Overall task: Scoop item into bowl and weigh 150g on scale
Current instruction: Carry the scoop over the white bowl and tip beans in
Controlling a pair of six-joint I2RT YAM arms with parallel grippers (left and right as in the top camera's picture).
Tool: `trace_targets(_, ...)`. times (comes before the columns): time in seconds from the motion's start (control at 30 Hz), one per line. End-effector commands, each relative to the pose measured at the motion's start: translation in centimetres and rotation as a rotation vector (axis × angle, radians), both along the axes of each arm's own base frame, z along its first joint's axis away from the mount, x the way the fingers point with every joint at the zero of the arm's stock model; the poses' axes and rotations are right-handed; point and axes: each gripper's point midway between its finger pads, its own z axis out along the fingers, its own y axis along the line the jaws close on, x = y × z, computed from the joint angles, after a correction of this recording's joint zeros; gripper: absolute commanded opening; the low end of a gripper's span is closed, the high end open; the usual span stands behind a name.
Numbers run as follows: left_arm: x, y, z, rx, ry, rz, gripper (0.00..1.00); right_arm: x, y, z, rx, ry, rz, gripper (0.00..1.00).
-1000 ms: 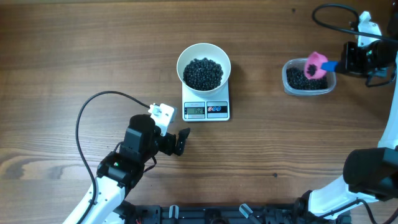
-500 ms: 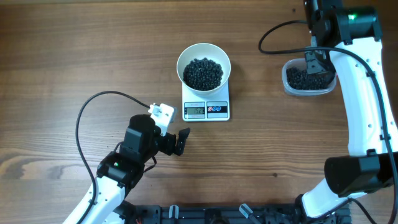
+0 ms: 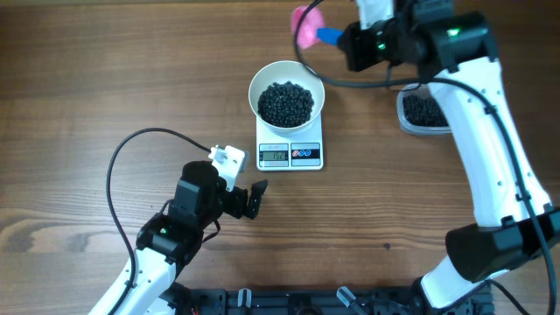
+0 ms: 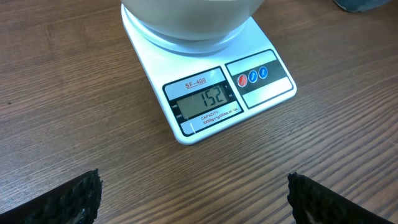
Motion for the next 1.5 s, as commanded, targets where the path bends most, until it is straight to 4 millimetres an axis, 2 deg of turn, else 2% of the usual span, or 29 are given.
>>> trace_targets(0.0, 0.1, 0.2, 0.0, -0.004, -0.001, 0.015, 1.00, -1.4, 1.5, -0.7, -0.051, 0.016, 0.069, 0.04)
trace_targets(0.07, 0.1, 0.2, 0.0, -0.004, -0.001, 0.015, 1.00, -2.2, 0.7, -3.2, -0.168, 0.079, 0.041, 0.04)
trace_targets(0.13, 0.1, 0.2, 0.0, -0.004, -0.001, 0.015, 1.00, -2.6, 1.3, -5.1, -0.212, 0.114, 0.074, 0.04)
trace_targets(0.2, 0.1, 0.2, 0.0, -0.004, -0.001, 0.015, 1.00, -2.2, 1.5, -6.1, -0.236, 0.126, 0.074, 0.04)
trace_targets(0.33, 0.1, 0.2, 0.0, -0.004, -0.001, 0.015, 1.00, -1.5, 0.9, -9.8, -0.317, 0.185, 0.078, 0.04)
trace_targets(0.57, 0.1, 0.2, 0.0, -0.004, -0.001, 0.015, 1.00, -1.4, 1.5, -12.1, -0.328, 0.229, 0.133, 0.04)
trace_targets(1.03, 0.1, 0.2, 0.0, -0.004, -0.001, 0.015, 1.00, -3.3, 3.9, -12.4, -0.330, 0.247, 0.209, 0.04)
trace_targets(1.17, 0.1, 0.2, 0.0, -0.004, -0.001, 0.015, 1.00, -2.6, 2.7, -12.3, -0.305, 0.265, 0.152, 0.04)
trace_targets(1.3, 0.1, 0.2, 0.0, -0.005, -0.001, 0.015, 1.00, -1.5, 2.7, -10.5, -0.148, 0.262, 0.154, 0.04)
trace_targets(1.47, 0.1, 0.2, 0.0, -0.004, -0.001, 0.015, 1.00, -1.4, 2.0, -8.0, 0.033, 0.270, 0.185, 0.04)
